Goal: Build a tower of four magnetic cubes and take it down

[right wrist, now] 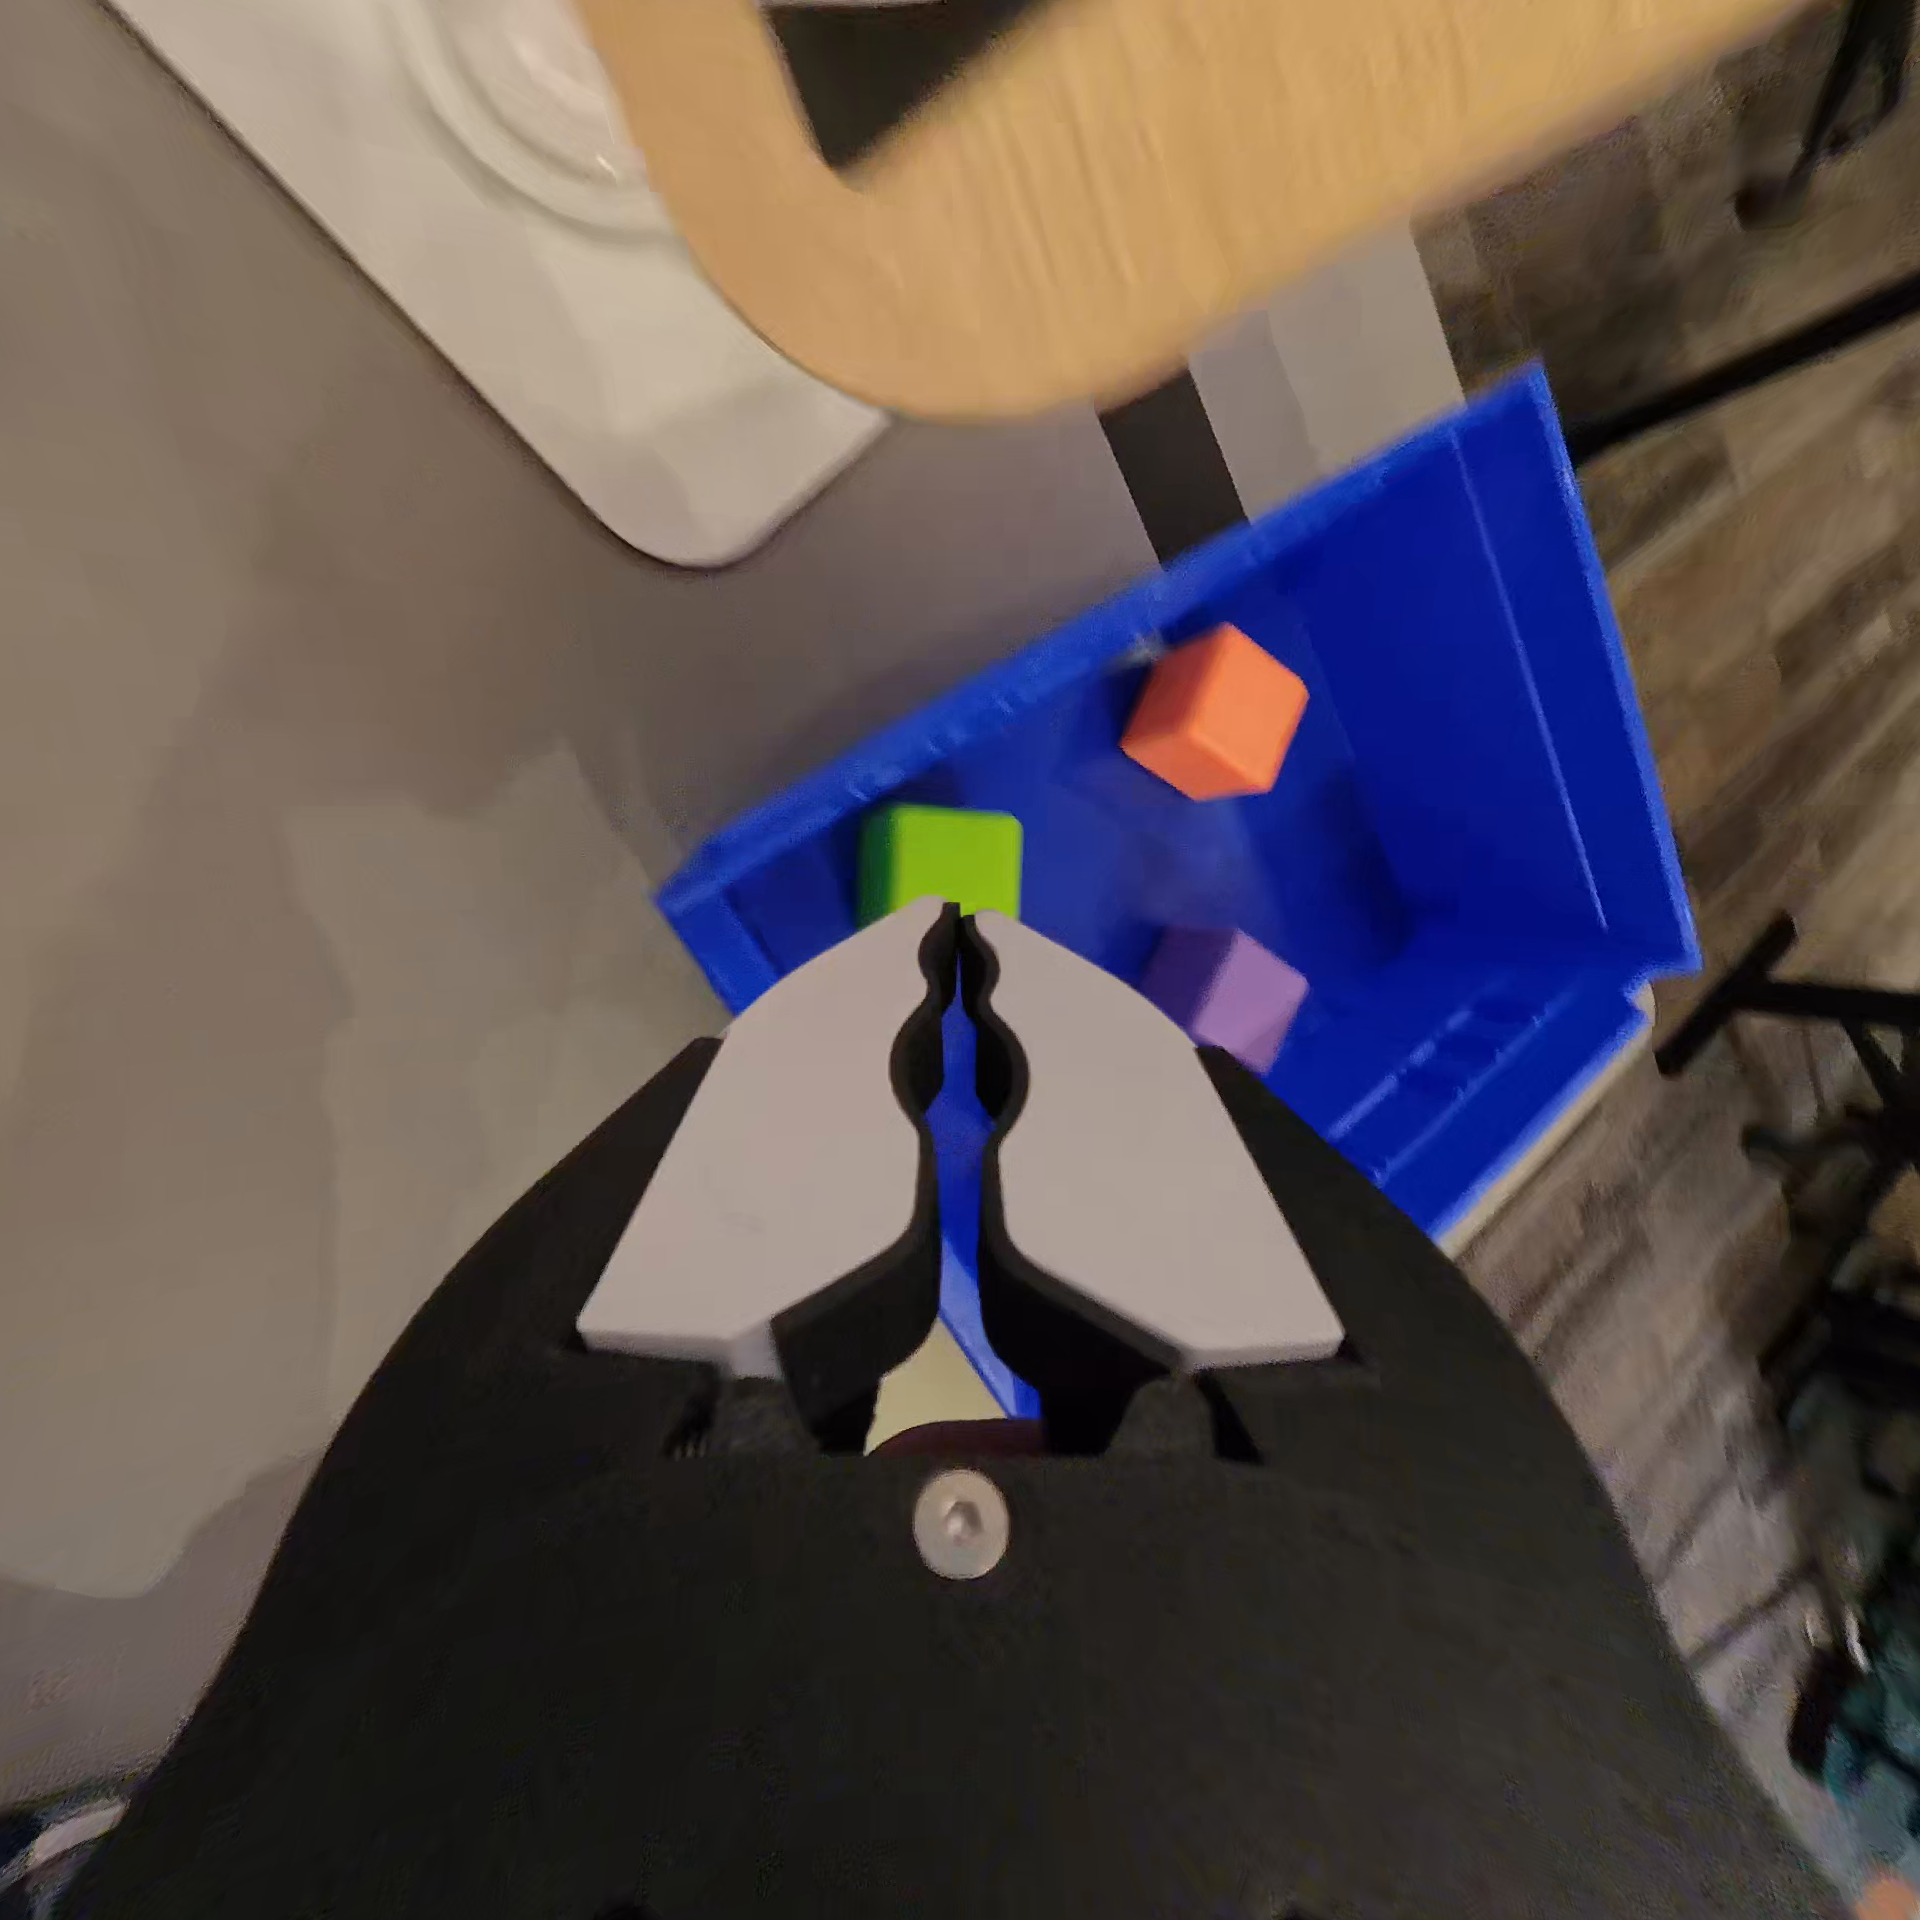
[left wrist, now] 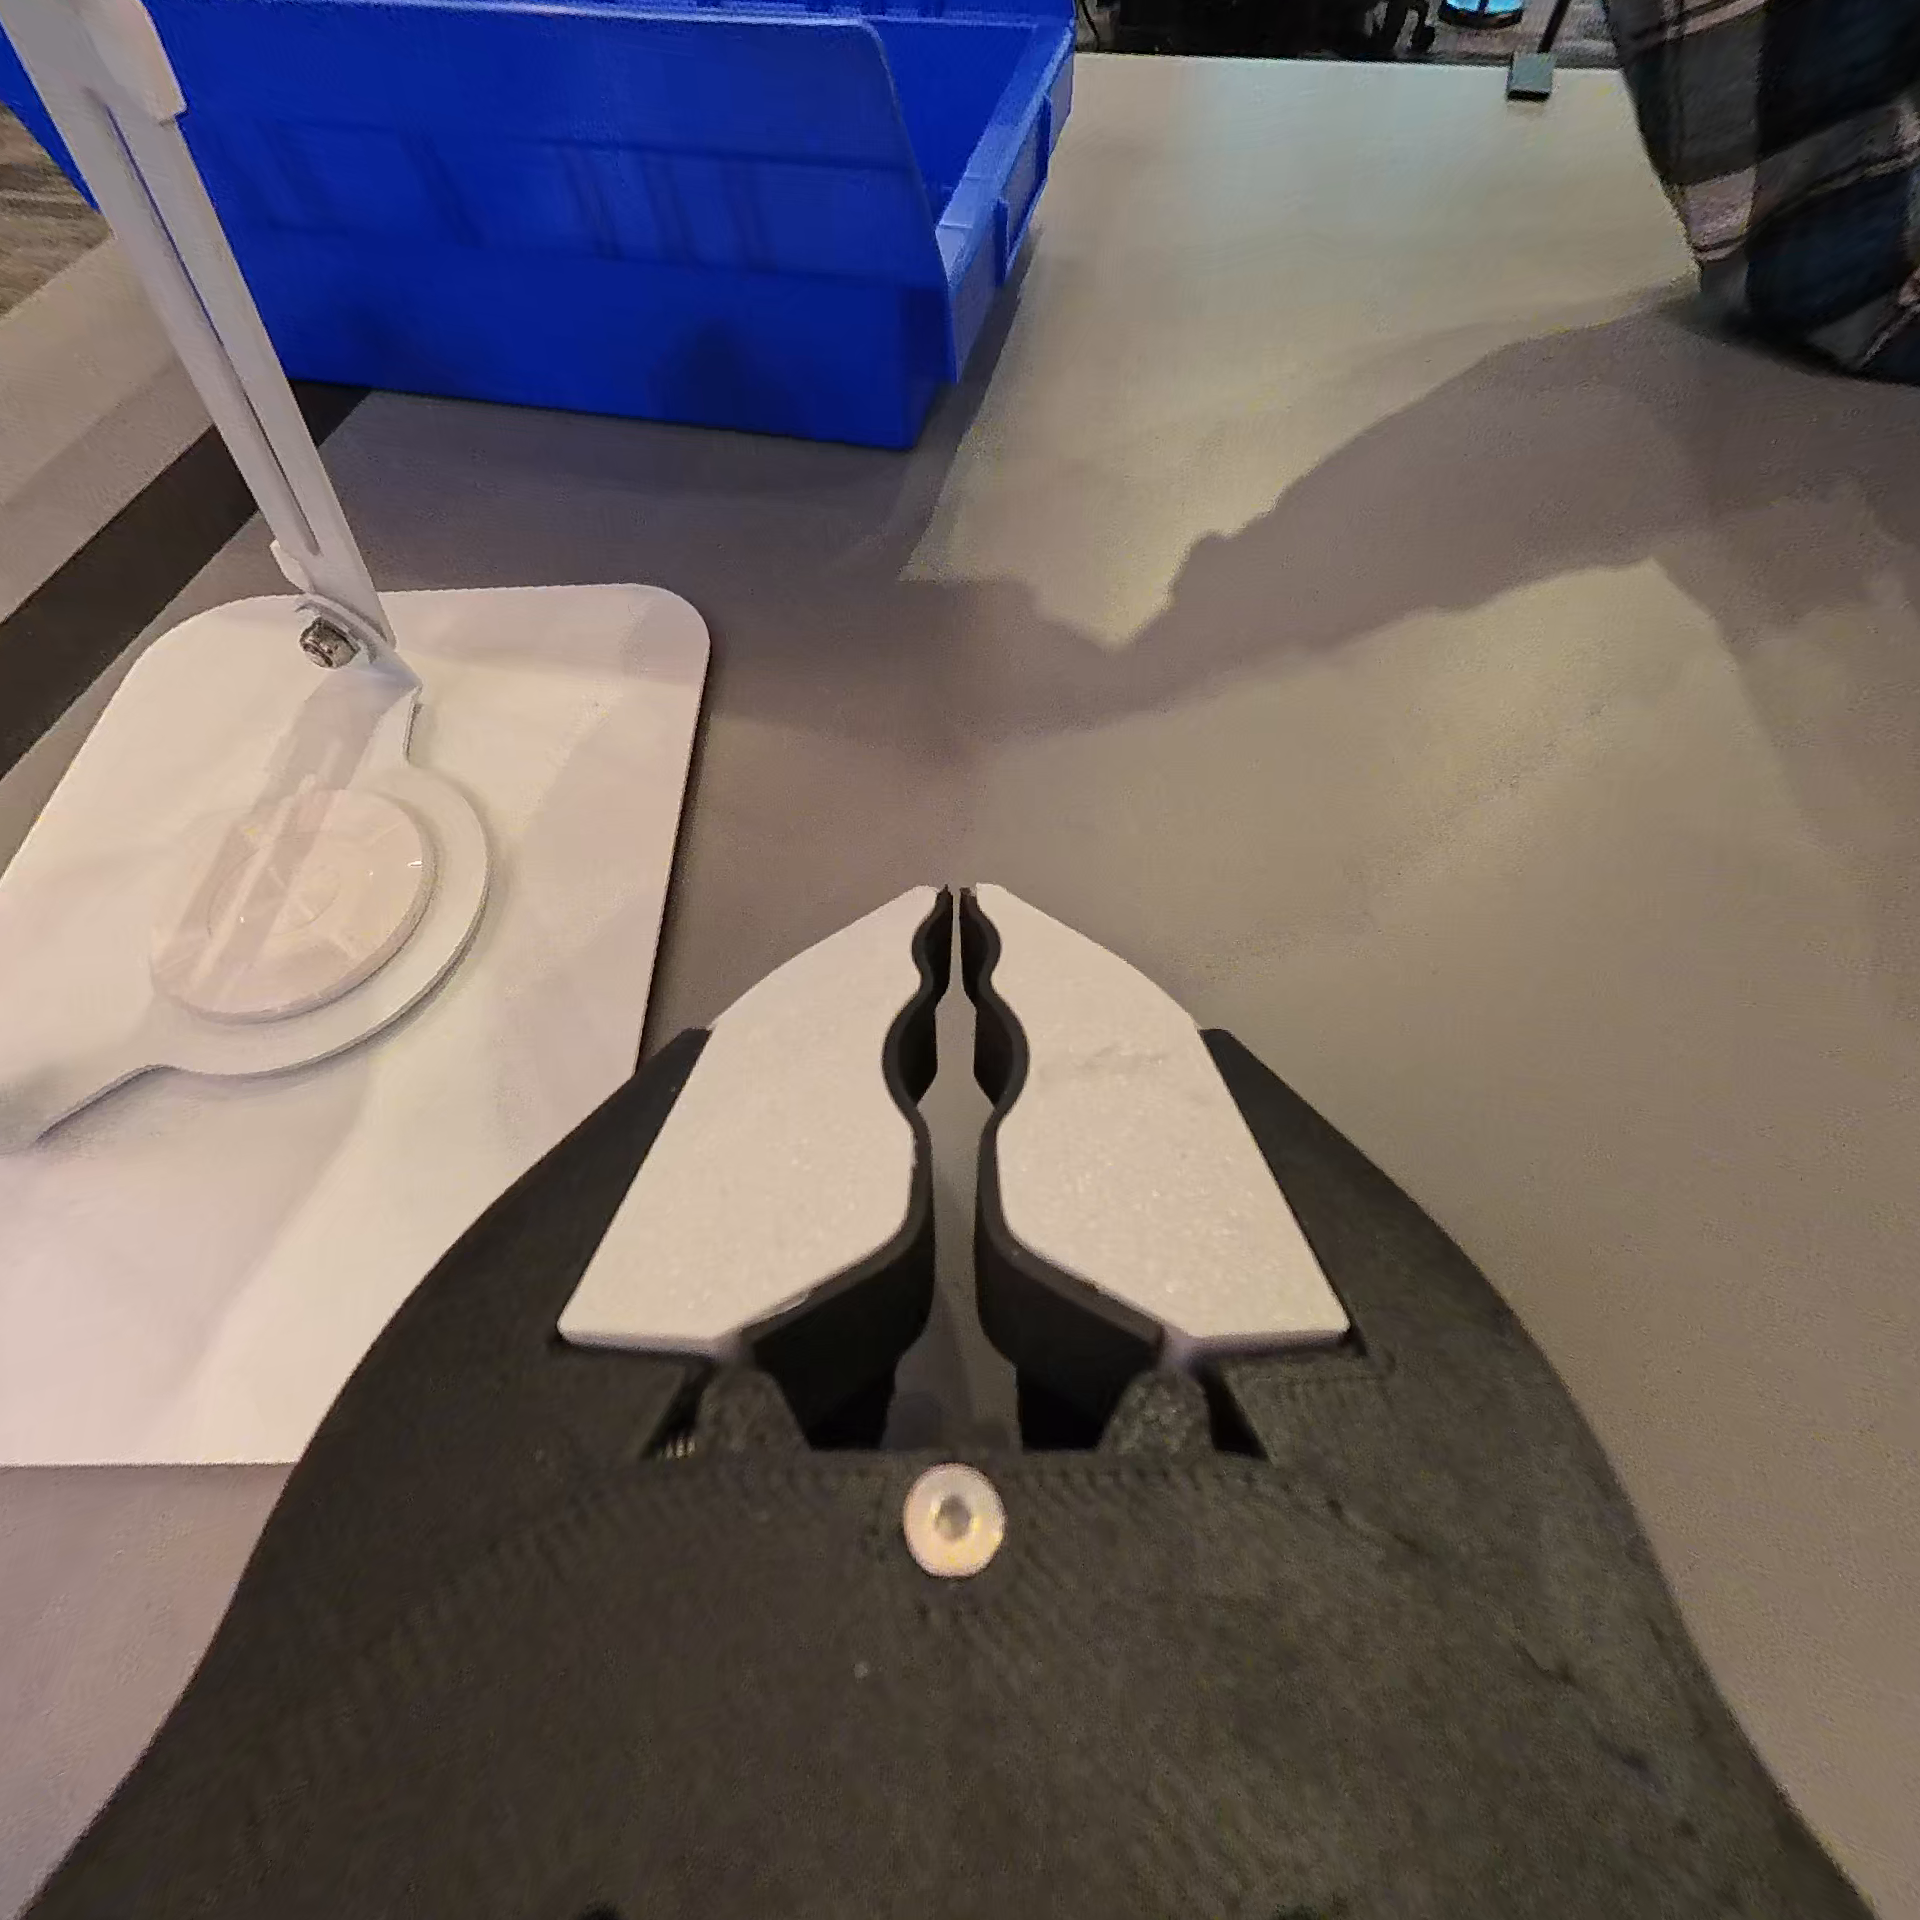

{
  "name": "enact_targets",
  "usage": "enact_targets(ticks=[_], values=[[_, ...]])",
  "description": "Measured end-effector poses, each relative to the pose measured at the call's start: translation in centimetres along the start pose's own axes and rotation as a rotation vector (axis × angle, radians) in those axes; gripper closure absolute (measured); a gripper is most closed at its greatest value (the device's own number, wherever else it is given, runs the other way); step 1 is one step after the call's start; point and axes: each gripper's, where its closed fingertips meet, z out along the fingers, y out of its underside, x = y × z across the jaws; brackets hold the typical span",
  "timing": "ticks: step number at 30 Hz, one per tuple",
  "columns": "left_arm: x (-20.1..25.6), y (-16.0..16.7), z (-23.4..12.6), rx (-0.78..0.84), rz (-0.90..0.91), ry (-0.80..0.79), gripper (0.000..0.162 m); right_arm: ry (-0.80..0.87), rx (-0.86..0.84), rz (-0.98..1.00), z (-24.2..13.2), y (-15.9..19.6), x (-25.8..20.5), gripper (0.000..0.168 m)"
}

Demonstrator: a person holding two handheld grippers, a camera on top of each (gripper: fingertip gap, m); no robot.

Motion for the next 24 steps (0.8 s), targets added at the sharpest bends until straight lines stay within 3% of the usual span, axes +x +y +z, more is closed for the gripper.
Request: enact_targets(ticks=[5, 15, 17, 21, 24], values=[[-0.1, -0.1, -0.1, 0.009, -0.013, 0.004, 0.162, -0.105, 0.065, -0.088, -1.0, -2.7, -4.2, 0.164], [-0.3, -0.2, -0.2, 0.022, -0.033, 0.009, 0.162, -0.154, 0.193, -0.201, -1.4, -7.7, -10.9, 0.156], [-0.4, -0.5, -0.4, 0.043, -0.041, 0.013, 0.162, -0.158, 0.282, -0.235, -1.2, -9.5, -12.8, 0.155], [-1.0, -0.9, -0.9, 0.089, -0.081, -0.003, 0.162, -0.064, 0.678, -0.119, -2.3, -15.2, -15.5, 0.165], [-1.7, -1.2, -1.4, 0.133, -0.128, -0.010, 0.162, -0.048, 0.817, -0.052, -1.1, -15.8, -17.9, 0.168]])
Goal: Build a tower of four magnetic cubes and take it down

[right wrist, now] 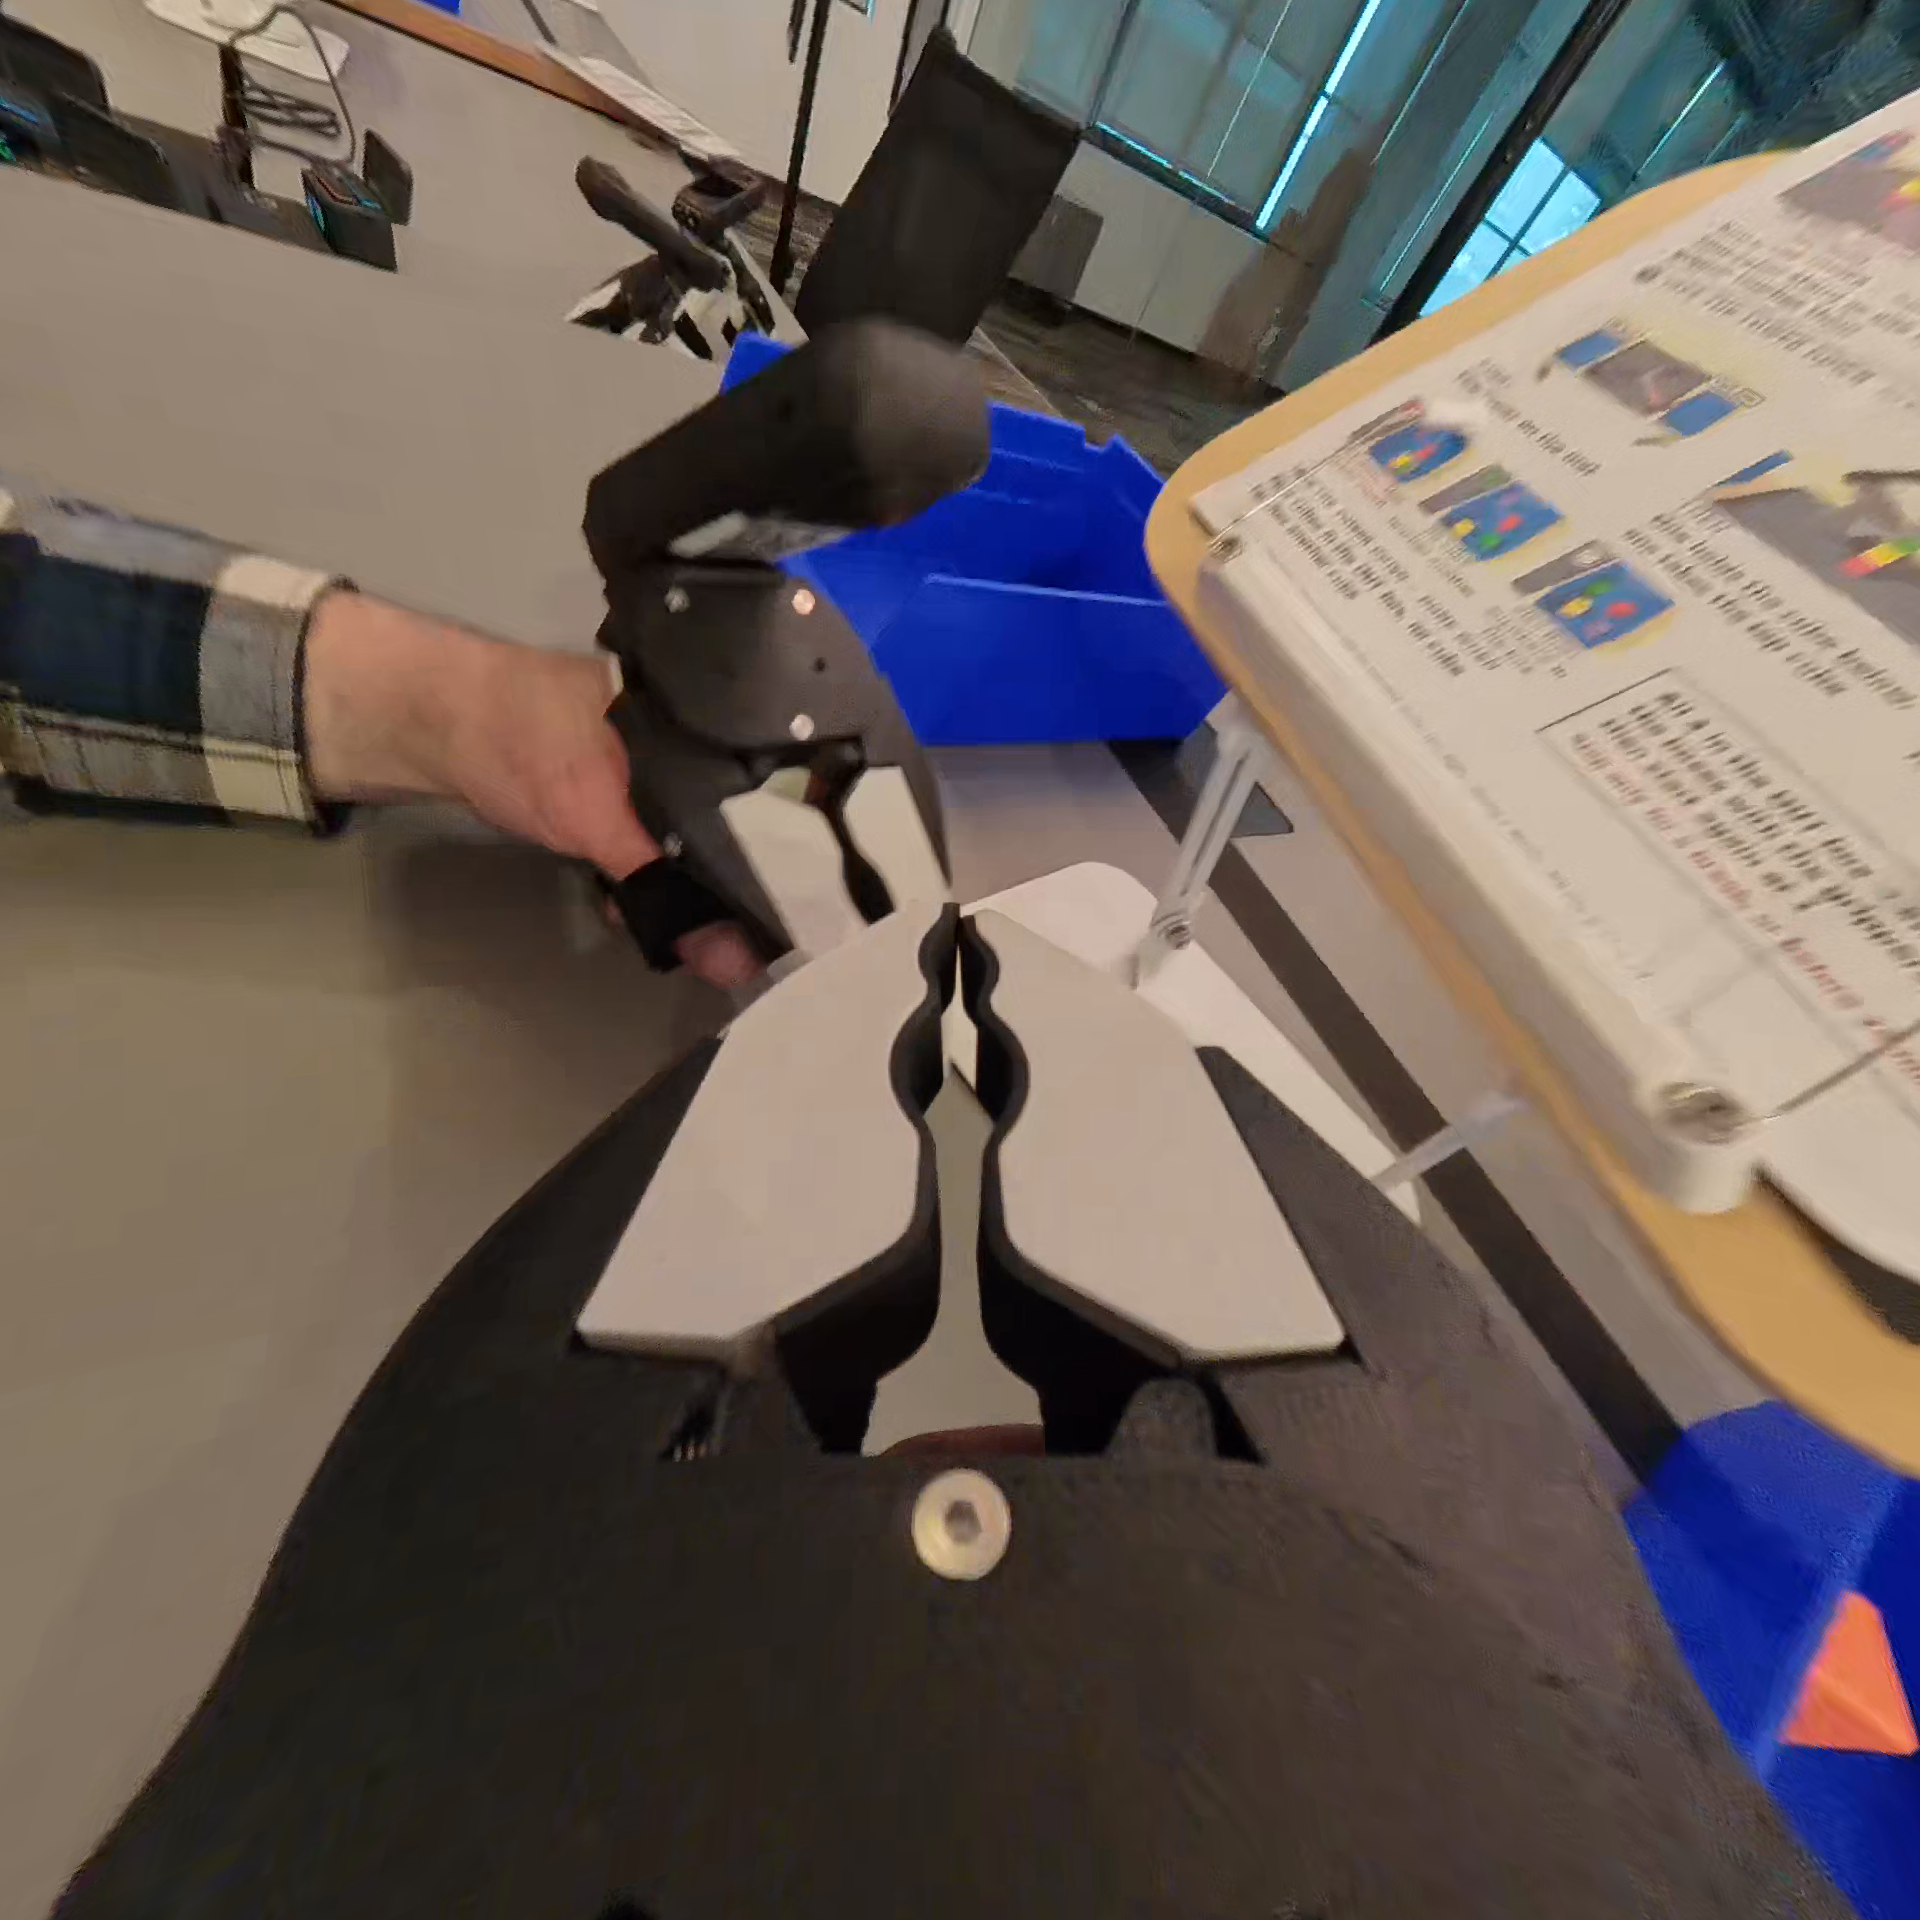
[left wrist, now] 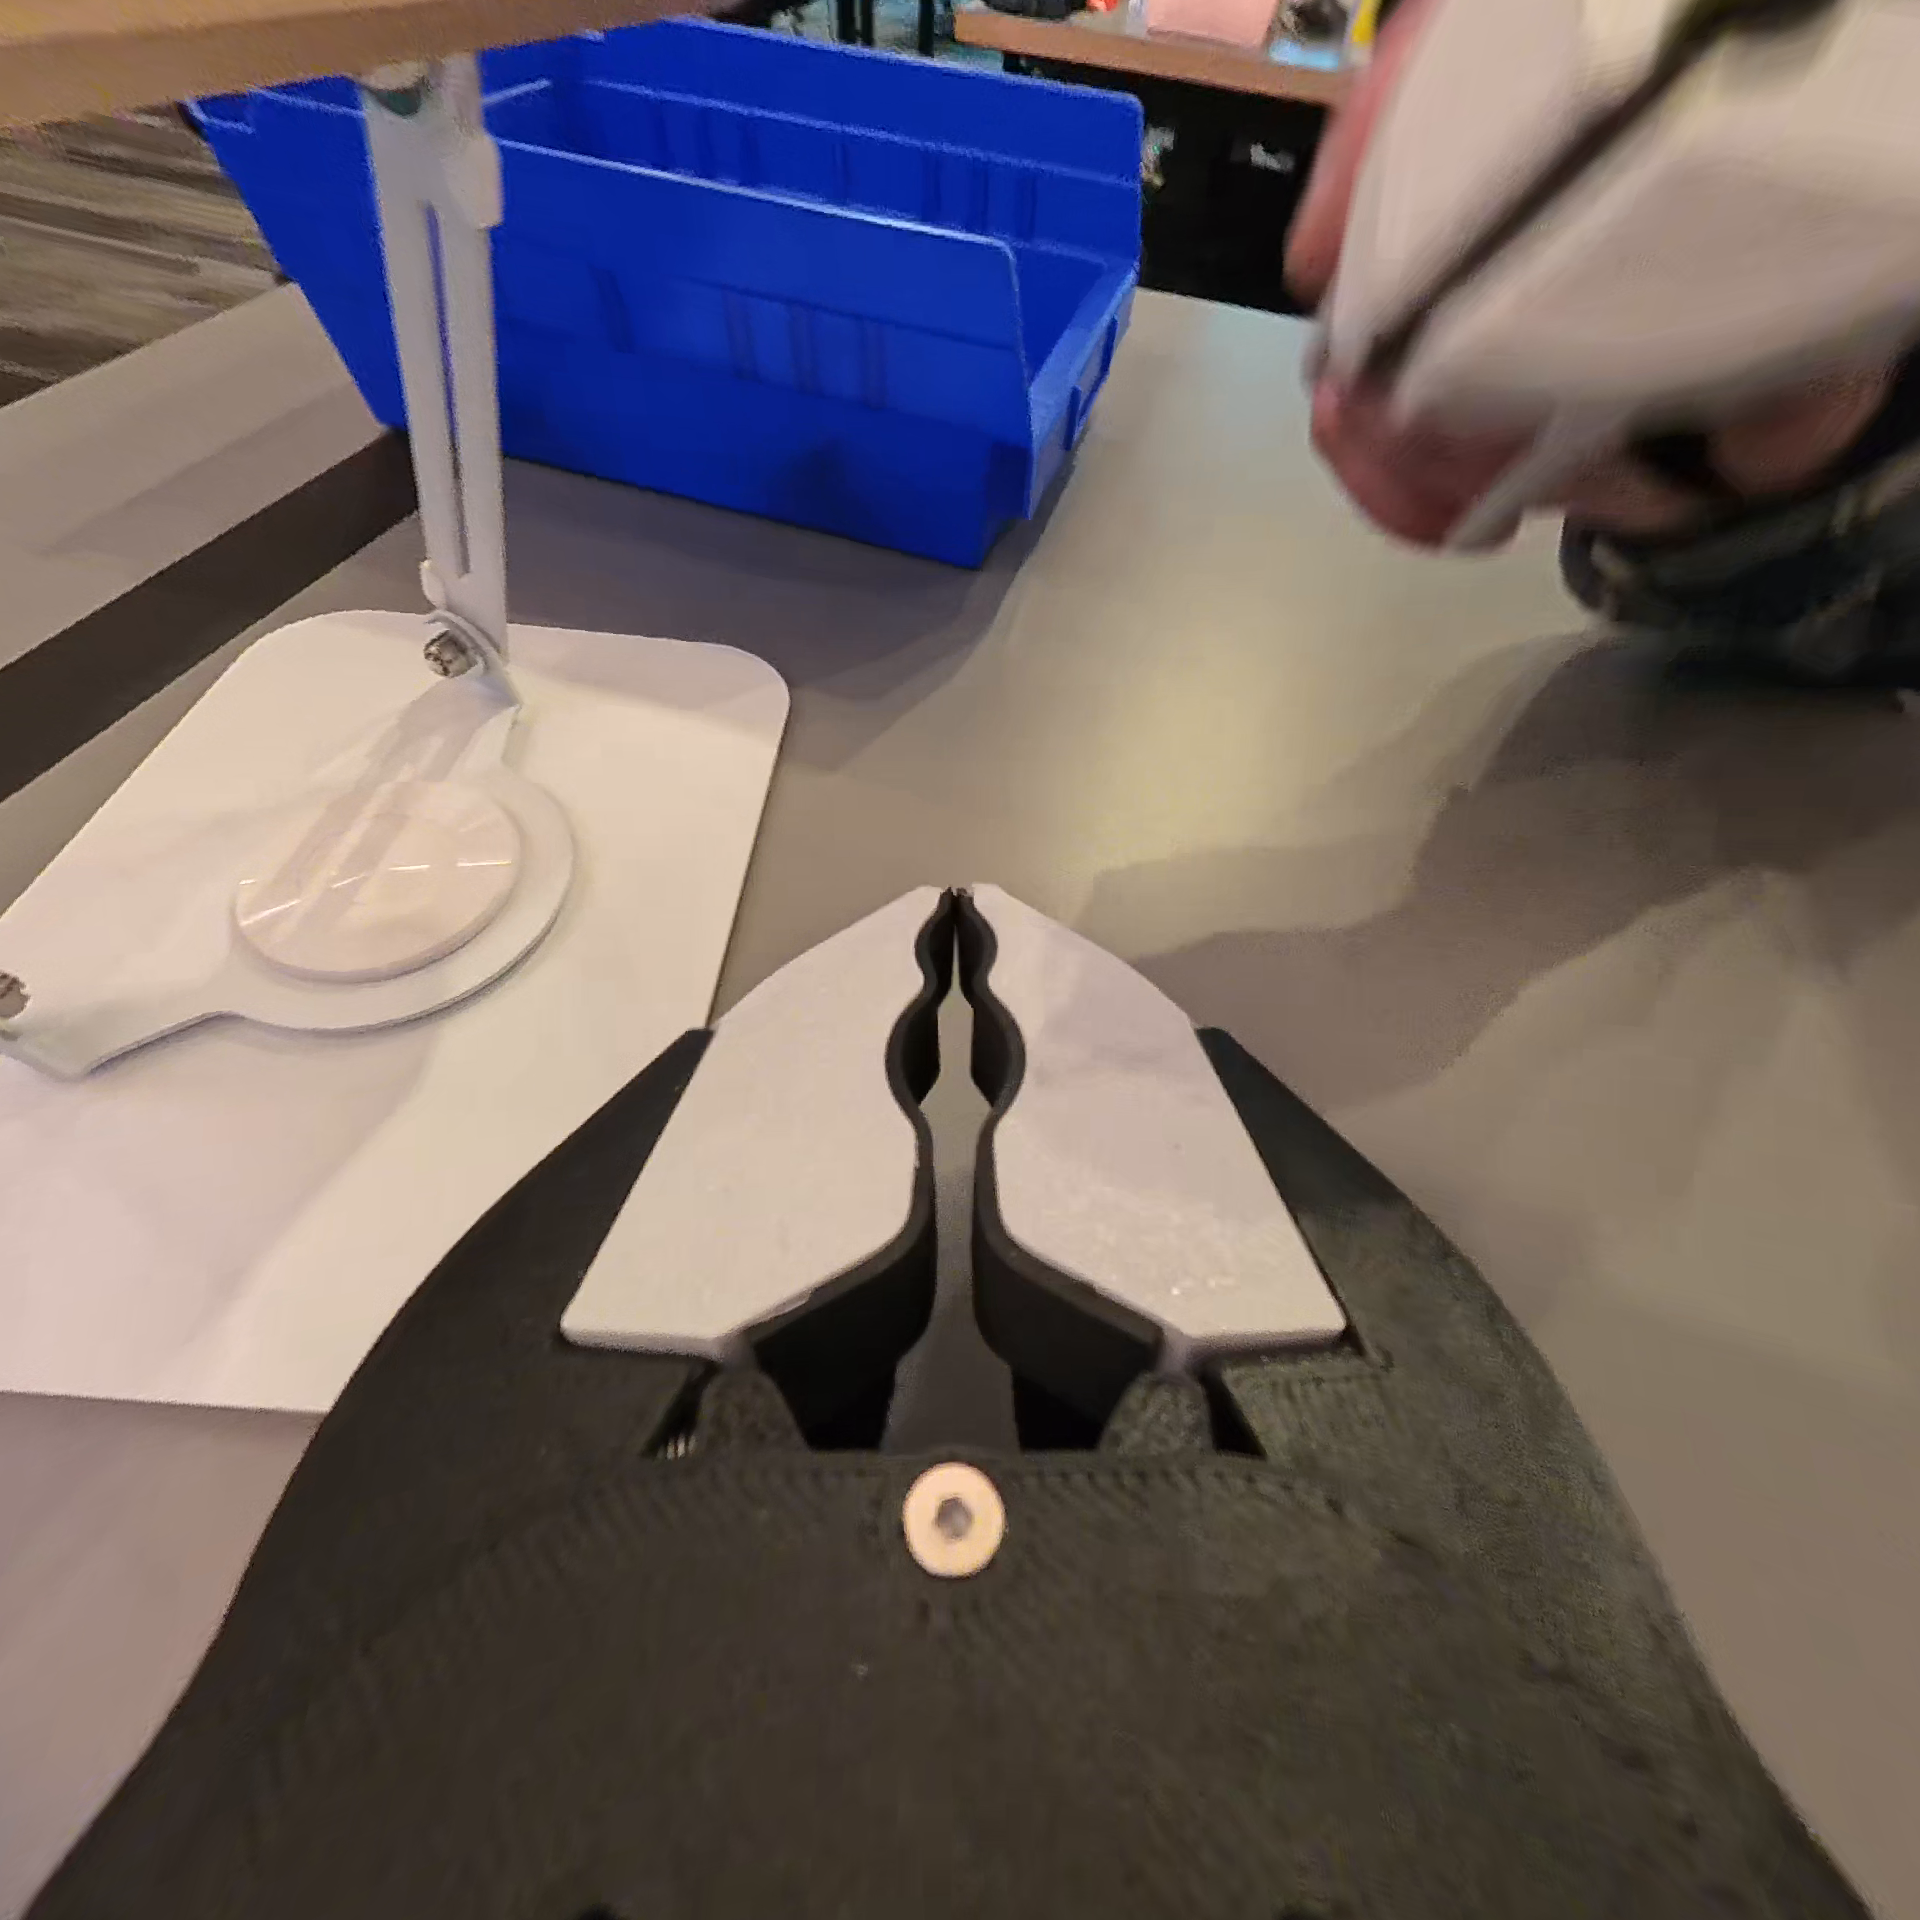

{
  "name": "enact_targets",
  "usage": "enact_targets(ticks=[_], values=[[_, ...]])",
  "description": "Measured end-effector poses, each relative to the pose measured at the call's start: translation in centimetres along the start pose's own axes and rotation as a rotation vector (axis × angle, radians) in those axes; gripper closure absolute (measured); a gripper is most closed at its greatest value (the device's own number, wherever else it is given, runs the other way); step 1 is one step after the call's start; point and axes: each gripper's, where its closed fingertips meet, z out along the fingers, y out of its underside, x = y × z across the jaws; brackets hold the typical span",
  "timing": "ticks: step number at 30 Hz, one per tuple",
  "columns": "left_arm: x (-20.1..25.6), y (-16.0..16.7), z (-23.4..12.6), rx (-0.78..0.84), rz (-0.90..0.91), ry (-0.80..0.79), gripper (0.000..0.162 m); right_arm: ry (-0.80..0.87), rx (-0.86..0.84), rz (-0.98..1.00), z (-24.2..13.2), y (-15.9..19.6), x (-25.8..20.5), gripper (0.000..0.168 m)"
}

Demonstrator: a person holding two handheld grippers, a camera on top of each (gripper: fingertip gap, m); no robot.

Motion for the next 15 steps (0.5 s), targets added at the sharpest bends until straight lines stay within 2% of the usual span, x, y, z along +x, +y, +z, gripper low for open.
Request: enact_targets(ticks=[4, 7, 15], values=[[-0.5, -0.3, -0.2, 0.026, -0.017, -0.029, 0.162, 0.142, 0.053, -0.059, 1.5, 3.2, 0.3, 0.168], [-0.5, -0.1, 0.0, 0.008, 0.018, -0.065, 0.162, 0.124, 0.023, 0.047, 2.4, 5.8, 0.8, 0.168], [-1.3, -0.5, 0.2, 0.019, 0.048, -0.145, 0.162, 0.188, -0.063, 0.056, 2.6, 8.1, 2.1, 0.168]])
